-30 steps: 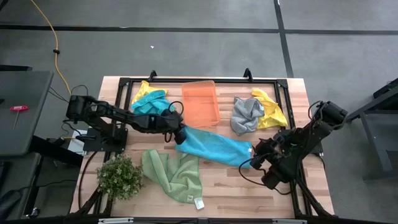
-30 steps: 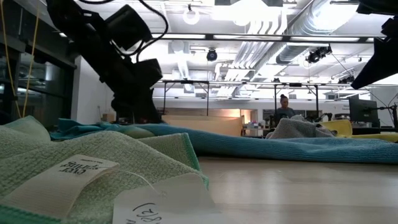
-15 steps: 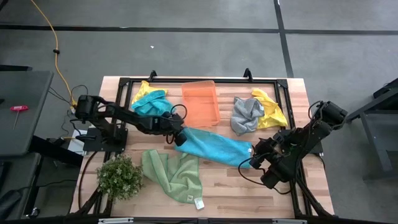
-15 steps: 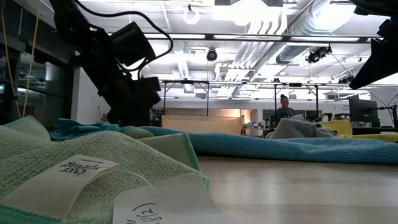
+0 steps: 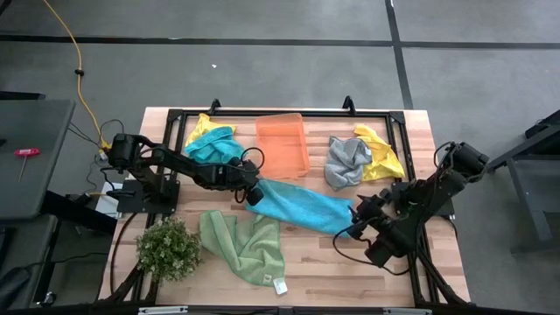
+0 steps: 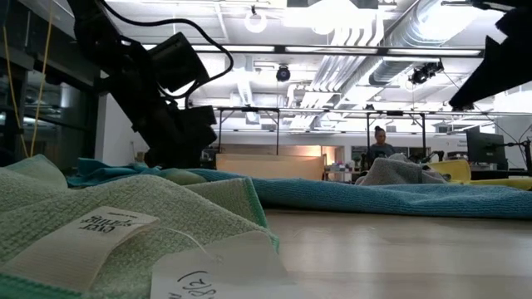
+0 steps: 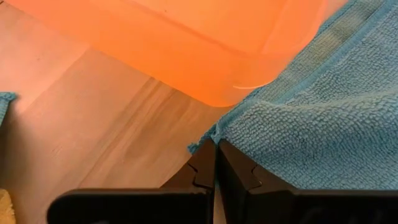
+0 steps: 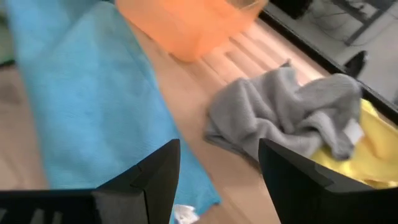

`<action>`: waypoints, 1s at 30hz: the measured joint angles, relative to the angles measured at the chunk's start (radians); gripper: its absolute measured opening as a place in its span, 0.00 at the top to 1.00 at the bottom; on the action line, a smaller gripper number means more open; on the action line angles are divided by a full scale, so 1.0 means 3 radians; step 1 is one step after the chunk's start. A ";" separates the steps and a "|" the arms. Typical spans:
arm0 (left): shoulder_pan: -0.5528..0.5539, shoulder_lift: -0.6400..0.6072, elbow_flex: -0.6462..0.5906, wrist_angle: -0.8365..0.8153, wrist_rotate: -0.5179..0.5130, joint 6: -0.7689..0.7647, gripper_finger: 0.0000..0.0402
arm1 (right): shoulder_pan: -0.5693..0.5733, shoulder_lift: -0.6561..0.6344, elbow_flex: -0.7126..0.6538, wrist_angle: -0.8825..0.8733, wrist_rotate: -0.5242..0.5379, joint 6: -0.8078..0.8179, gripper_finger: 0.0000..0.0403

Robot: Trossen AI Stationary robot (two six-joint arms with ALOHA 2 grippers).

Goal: Fold microfiber towels
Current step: Fold the bottom blue microfiber cloth

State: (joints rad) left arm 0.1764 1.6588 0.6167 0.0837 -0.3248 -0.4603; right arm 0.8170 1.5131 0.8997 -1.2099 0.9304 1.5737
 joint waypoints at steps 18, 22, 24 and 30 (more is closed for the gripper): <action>0.0000 0.0000 0.0001 -0.0003 0.0075 0.0000 1.00 | -0.0812 -0.0709 -0.1143 0.1510 -0.0919 -0.0761 0.48; 0.0000 -0.0001 0.0001 -0.0001 0.0080 -0.0032 1.00 | -0.0936 -0.1132 -0.1592 0.2206 -0.1118 -0.0667 0.48; 0.0000 0.0000 0.0001 0.0009 0.0090 -0.0038 1.00 | -0.0988 -0.1272 -0.1813 0.2624 -0.1141 -0.0689 0.48; 0.0000 0.0000 0.0001 0.0011 0.0099 -0.0037 1.00 | -0.1109 -0.1378 -0.2231 0.3470 -0.1222 -0.0890 0.48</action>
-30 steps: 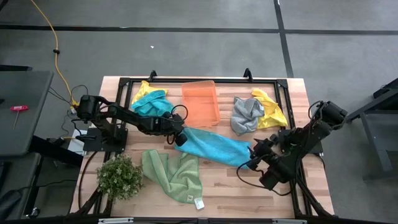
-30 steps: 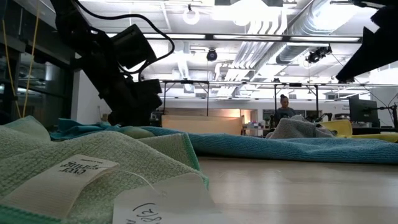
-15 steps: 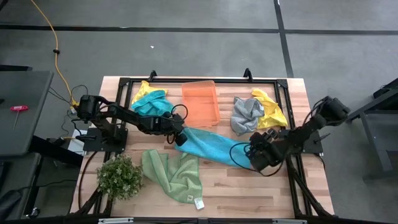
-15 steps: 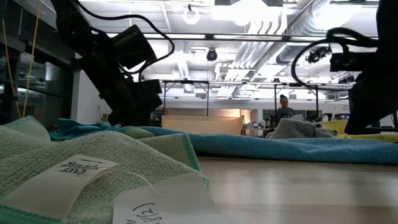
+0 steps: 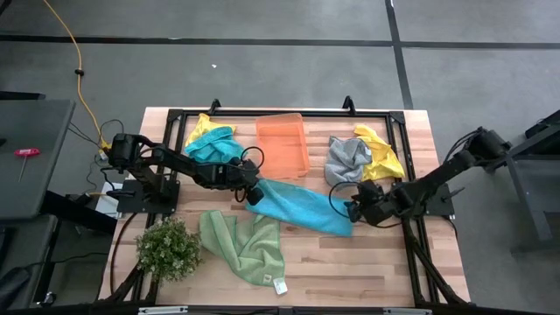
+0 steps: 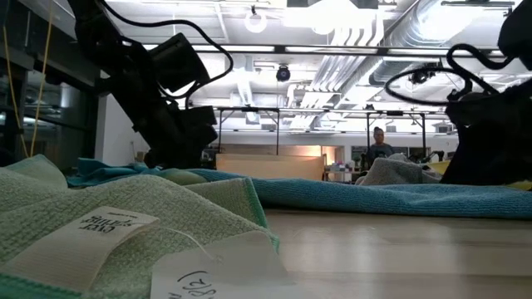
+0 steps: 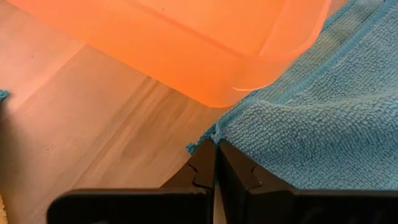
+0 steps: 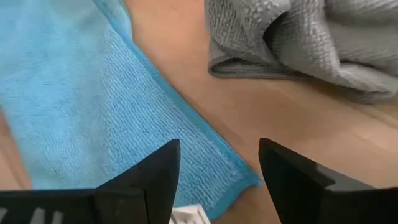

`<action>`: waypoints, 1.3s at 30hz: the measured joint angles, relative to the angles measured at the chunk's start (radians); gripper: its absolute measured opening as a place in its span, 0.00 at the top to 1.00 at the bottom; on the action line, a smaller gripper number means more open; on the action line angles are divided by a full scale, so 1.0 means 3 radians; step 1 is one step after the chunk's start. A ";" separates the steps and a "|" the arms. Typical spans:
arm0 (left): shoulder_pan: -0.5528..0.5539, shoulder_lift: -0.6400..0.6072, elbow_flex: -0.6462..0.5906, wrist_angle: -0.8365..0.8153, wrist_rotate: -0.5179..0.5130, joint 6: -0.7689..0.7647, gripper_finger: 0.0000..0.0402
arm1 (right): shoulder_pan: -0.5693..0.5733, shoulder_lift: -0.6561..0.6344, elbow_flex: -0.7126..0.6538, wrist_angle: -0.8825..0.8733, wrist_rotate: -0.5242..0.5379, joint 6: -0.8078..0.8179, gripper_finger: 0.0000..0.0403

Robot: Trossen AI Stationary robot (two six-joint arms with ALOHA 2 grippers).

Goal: Fold microfiber towels
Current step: Fold the bottom blue microfiber cloth

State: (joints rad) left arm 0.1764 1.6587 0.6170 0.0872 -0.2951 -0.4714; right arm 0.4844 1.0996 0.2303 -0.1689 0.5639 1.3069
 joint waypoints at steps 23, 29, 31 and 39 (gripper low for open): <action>-0.0001 0.0000 0.0000 0.0046 0.0035 -0.0053 1.00 | 0.0113 0.0071 0.0465 -0.0718 -0.0152 -0.0745 0.60; -0.0003 0.0000 0.0000 0.0149 0.0038 -0.0052 1.00 | 0.0118 0.0071 0.0412 -0.0698 -0.0152 -0.0606 0.67; -0.0003 0.0000 0.0000 0.0149 0.0037 -0.0063 1.00 | 0.0118 0.0071 0.0392 -0.0676 -0.0150 -0.0604 0.68; -0.0003 0.0000 0.0000 0.0151 0.0010 -0.0076 1.00 | 0.0104 0.0106 0.0383 -0.0660 -0.0052 -0.0623 0.67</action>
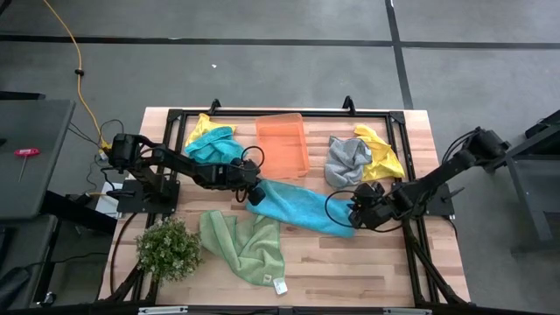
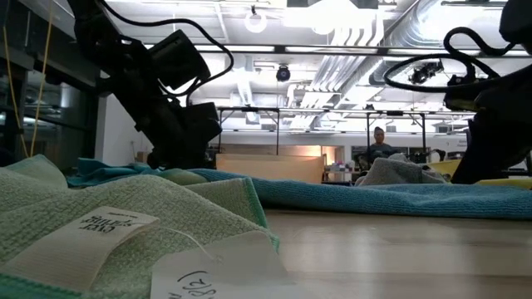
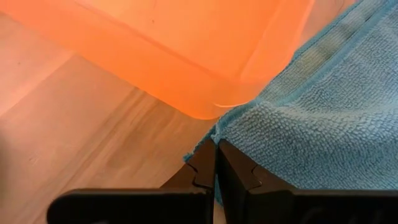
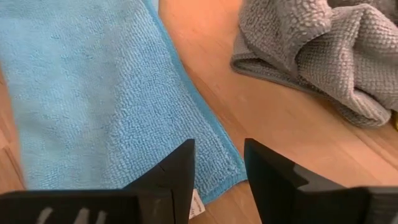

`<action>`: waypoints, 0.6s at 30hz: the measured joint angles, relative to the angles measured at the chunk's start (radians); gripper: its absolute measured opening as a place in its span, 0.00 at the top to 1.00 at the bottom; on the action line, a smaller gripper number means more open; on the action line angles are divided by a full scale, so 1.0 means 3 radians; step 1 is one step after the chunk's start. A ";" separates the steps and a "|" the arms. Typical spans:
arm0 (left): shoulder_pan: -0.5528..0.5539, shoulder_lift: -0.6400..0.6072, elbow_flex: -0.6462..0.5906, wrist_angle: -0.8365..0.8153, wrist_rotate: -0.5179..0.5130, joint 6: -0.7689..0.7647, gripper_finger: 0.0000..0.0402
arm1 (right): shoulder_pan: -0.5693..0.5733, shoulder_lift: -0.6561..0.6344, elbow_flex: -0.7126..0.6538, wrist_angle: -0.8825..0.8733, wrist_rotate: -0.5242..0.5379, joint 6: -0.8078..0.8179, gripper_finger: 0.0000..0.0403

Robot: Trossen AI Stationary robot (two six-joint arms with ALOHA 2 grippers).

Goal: Fold microfiber towels
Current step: Fold the bottom blue microfiber cloth

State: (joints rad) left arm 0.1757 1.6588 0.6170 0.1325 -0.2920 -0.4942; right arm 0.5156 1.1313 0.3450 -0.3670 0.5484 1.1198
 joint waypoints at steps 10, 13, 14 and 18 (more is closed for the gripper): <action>0.0001 0.0000 0.0000 0.0000 0.0011 -0.0001 1.00 | 0.0004 0.0542 0.0005 0.0101 0.0136 0.0108 0.67; 0.0001 0.0000 0.0000 0.0000 0.0015 -0.0001 1.00 | 0.0000 0.0591 0.0004 0.0194 0.0170 0.0080 0.68; 0.0001 0.0000 0.0000 0.0000 0.0015 -0.0001 1.00 | 0.0000 0.0590 0.0004 0.0199 0.0175 0.0090 0.68; 0.0001 0.0000 0.0000 0.0000 0.0015 -0.0001 1.00 | -0.0001 0.0543 0.0001 0.0138 0.0191 0.0086 0.72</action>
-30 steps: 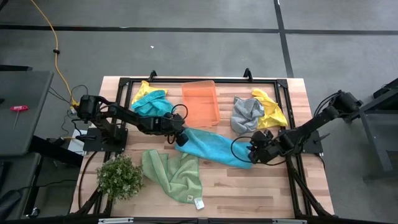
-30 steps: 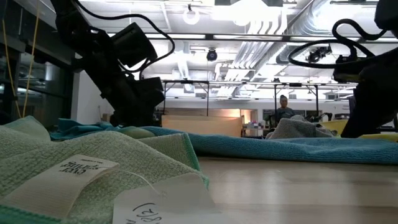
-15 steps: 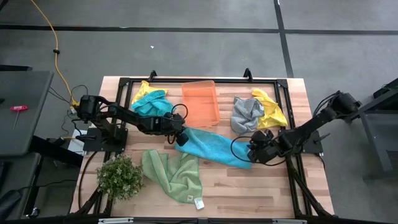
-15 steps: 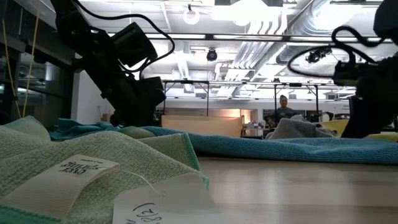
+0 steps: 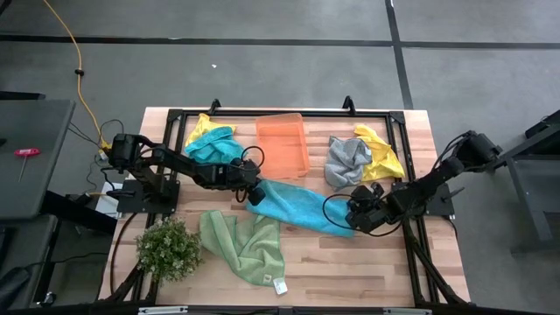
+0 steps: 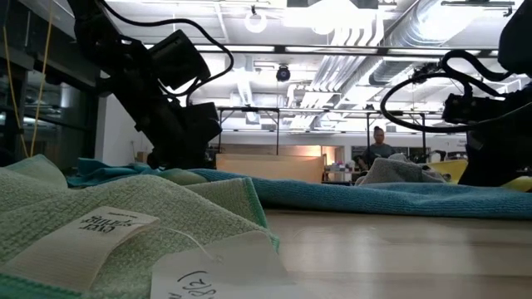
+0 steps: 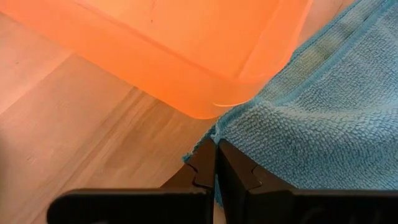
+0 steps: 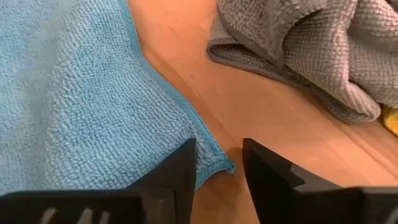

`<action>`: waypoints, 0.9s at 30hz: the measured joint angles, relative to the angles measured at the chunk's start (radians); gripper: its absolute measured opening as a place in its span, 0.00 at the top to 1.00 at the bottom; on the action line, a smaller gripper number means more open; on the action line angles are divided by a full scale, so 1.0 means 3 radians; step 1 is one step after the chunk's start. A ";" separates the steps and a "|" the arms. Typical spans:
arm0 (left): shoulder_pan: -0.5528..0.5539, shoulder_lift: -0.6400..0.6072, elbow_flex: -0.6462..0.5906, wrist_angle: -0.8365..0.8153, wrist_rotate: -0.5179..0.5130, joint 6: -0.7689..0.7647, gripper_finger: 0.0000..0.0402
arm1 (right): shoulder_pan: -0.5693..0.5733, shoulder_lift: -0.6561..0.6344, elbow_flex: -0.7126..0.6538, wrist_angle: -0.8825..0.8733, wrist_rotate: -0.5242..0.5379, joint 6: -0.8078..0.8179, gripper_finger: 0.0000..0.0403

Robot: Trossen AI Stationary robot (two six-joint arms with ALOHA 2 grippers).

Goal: Fold microfiber towels
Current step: Fold the bottom blue microfiber cloth

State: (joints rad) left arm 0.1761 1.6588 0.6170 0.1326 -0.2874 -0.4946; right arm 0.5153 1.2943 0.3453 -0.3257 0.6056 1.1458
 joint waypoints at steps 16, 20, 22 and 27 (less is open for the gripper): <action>0.0001 0.0000 0.0000 0.0001 -0.0004 -0.0009 1.00 | 0.0041 -0.0201 0.0038 -0.0500 0.0138 0.0036 0.98; 0.0001 0.0000 0.0000 0.0001 -0.0013 -0.0009 1.00 | 0.0192 -0.0304 0.0240 -0.0409 0.0231 -0.0260 0.97; 0.0001 0.0000 0.0000 0.0001 -0.0013 -0.0010 1.00 | 0.0263 -0.0313 0.0304 -0.0335 0.0205 -0.0423 0.99; 0.0001 0.0000 0.0000 0.0001 0.0006 -0.0010 1.00 | 0.0300 -0.0234 0.0223 -0.0128 -0.0070 -0.0383 1.00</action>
State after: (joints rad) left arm 0.1764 1.6588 0.6170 0.1329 -0.2857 -0.4976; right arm 0.6052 1.2240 0.4121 -0.3643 0.5846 1.0309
